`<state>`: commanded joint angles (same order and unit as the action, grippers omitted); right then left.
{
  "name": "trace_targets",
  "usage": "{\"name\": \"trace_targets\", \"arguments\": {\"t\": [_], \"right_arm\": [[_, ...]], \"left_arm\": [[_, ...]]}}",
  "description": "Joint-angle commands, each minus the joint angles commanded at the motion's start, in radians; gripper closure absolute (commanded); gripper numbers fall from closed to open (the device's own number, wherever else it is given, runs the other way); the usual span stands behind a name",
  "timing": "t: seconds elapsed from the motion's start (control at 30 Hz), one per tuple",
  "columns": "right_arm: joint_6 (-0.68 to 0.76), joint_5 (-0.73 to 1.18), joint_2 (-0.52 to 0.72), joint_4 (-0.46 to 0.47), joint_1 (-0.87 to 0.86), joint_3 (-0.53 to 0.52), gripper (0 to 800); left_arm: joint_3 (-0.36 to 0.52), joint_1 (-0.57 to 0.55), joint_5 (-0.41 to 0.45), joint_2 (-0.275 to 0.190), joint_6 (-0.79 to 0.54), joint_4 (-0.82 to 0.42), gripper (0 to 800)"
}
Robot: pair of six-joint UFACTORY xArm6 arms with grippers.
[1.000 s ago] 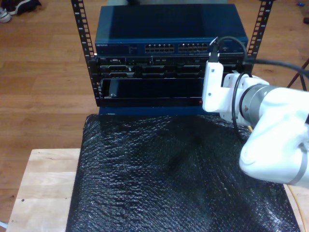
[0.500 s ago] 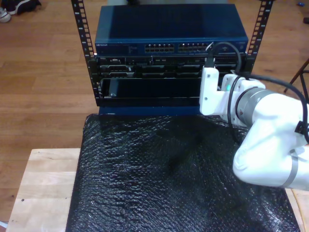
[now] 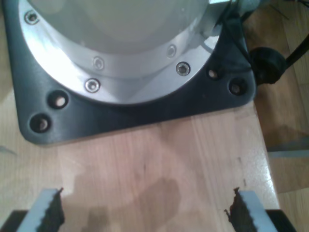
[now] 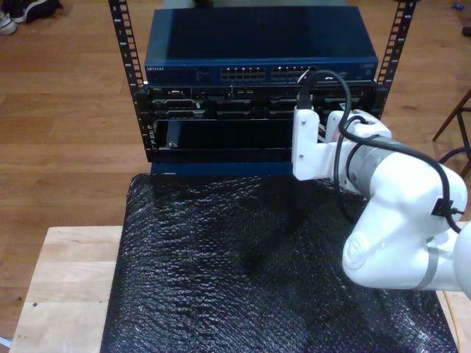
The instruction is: Grab the cable and plug it in
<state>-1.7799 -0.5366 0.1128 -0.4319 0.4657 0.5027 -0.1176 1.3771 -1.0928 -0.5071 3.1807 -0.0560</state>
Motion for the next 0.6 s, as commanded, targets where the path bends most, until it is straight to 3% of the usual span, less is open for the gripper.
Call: {"name": "trace_targets", "arguments": {"t": [0.6], "right_arm": [[-0.006,-0.023,-0.044,0.041,0.043,0.072,800]], "left_arm": [[0.0,0.0,0.0,0.0,0.0,0.0,0]]}}
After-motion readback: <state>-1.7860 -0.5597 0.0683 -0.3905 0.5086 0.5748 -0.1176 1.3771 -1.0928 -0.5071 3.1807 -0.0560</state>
